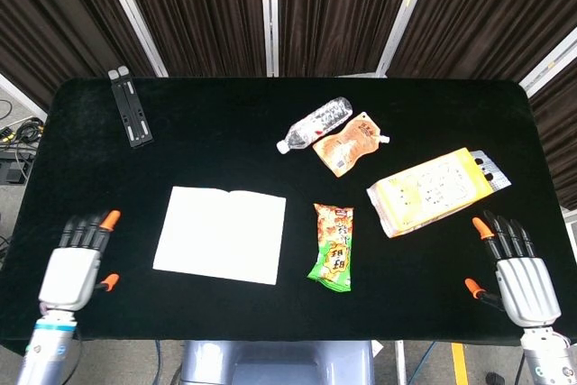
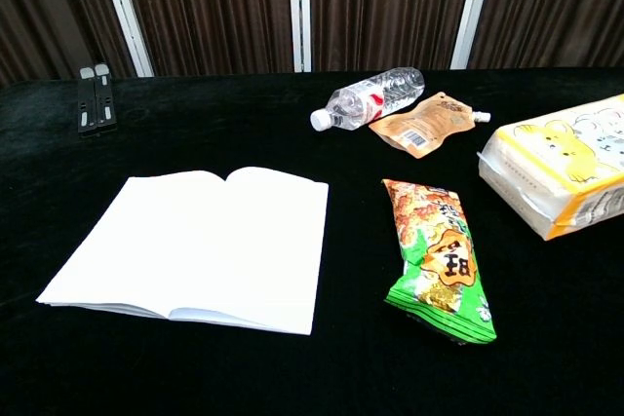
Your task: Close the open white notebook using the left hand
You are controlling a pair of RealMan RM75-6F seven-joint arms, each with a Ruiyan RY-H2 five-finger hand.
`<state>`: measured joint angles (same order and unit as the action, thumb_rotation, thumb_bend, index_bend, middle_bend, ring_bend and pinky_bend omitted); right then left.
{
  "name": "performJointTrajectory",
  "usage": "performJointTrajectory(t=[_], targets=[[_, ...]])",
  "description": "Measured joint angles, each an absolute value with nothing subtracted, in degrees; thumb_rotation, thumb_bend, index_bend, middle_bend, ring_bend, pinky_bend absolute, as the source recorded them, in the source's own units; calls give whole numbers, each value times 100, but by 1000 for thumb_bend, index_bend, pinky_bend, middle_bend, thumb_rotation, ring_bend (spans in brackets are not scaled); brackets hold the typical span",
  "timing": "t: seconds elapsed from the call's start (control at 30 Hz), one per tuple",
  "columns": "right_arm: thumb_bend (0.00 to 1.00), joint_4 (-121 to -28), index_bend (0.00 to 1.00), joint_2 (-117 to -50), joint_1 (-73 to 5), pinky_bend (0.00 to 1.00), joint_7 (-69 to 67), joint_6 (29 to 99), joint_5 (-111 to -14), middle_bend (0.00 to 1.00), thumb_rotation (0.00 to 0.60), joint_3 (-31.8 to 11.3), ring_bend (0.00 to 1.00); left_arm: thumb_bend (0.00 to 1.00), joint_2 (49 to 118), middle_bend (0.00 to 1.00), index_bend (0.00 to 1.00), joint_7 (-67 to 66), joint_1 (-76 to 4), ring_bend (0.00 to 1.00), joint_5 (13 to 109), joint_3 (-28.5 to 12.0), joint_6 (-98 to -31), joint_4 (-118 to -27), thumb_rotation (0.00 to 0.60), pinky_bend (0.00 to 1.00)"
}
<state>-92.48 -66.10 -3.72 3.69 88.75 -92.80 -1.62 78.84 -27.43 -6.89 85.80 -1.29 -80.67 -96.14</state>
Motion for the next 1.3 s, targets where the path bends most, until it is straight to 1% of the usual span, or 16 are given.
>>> performJointTrajectory(t=[0.23,0.27,0.33,0.4,0.73,0.97,1.3], targets=[[68,-9251,0,-6593,-377,0,335,8848,-9268,0,600,-162,0,151,8421,0,0,-3182,-1023,0,8378,-168,-7555,-9286,600,0],[68,-9253,0,-6589,-375,0,329,8854,-9270,0,600,-162,0,169,8485,0,0,-3224,-1060,0,8348,-173,-7501,-9249,600,0],[68,-9257,0,-6582,-372,0,311,8861,-9271,0,600,-163,0,241,8642,0,0,-3327,-1146,0,8284,-183,-7388,-9141,600,0],[67,-9268,0,-6571,-367,0,288,8868,-9272,0,600,-162,0,268,8739,0,0,-3394,-1191,0,8243,-187,-7333,-9063,600,0],[68,-9288,0,-6538,-374,0,222,8853,-9295,0,600,-153,0,268,9234,0,0,-3526,-1361,0,8031,-175,-7105,-8608,600,0],[68,-9289,0,-6529,-363,0,192,8876,-9288,0,600,-161,0,267,9372,0,0,-3541,-1424,0,8002,-109,-7053,-8535,600,0],[68,-9300,0,-6509,-358,0,160,8894,-9318,0,600,-157,0,276,9586,0,0,-3657,-1540,0,7857,-145,-6987,-8270,600,0]])
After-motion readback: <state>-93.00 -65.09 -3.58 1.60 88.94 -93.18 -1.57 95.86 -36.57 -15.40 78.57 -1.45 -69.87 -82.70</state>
